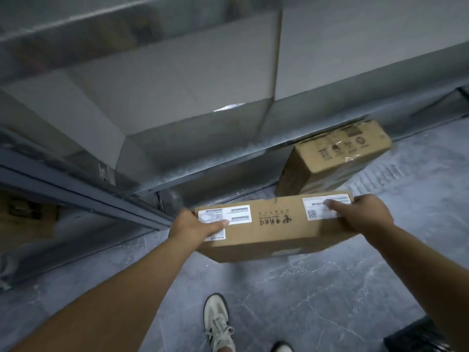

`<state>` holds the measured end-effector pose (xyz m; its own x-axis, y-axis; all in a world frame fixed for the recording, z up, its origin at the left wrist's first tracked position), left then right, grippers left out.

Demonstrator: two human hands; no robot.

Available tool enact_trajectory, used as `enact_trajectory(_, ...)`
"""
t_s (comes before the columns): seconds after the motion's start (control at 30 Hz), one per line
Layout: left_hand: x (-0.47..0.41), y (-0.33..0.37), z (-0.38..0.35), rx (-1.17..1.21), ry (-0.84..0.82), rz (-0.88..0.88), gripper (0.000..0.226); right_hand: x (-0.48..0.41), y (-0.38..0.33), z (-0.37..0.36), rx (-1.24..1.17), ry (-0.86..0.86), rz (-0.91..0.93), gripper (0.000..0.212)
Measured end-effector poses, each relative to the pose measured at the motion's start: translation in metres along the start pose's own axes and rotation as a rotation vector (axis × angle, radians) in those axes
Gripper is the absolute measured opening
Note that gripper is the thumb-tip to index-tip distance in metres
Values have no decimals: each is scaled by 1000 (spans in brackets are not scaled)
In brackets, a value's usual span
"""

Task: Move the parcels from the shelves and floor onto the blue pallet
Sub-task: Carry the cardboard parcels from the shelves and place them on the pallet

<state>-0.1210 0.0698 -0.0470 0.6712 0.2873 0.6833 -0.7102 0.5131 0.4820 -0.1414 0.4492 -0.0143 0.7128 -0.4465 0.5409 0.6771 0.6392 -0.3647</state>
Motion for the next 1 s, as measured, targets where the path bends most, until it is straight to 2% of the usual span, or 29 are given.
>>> enact_trajectory(0.17,93,99,27,-65,-88,-305,87,60,17,127,-138,121,-16,62)
enact_trajectory(0.33,211,181,61,-227,-106,-555,104,143,13,260,-192,282,30,67)
enact_trajectory(0.4,257,216,81,-196,-85,-660,100,170,6,314,-225,346,16,73)
enact_trajectory(0.47,303,257,108,-96,-53,-777,92,193,-1,377,-263,443,19,70)
enact_trajectory(0.57,376,315,159,15,47,-955,75,235,-13,483,-453,636,85,64)
enact_trajectory(0.67,445,363,209,227,197,-1126,63,294,-36,577,-737,751,275,77)
enact_trajectory(0.73,486,391,238,410,250,-1230,62,335,-49,619,-906,718,456,95)
enact_trajectory(0.77,505,405,252,487,269,-1276,64,354,-55,635,-973,673,562,95)
enact_trajectory(0.83,541,429,281,600,306,-1338,72,387,-65,659,-1054,557,779,79)
enact_trajectory(0.9,576,449,307,698,344,-1380,77,413,-76,677,-1087,459,976,73)
enact_trajectory(1.0,621,470,341,754,346,-1475,77,449,-86,703,-1164,385,1150,68)
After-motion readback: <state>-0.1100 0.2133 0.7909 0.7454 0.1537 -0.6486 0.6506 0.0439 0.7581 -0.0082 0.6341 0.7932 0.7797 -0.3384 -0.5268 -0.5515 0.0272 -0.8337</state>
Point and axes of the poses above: each hand's wrist, its own x-axis away from the middle knuckle, its own z-axis out of the back of the hand, y = z × x, the point moved 3 cm from there along -x, towards the middle knuckle, and after that the axes turned 2 degrees about -y, right-handed, at the moved point
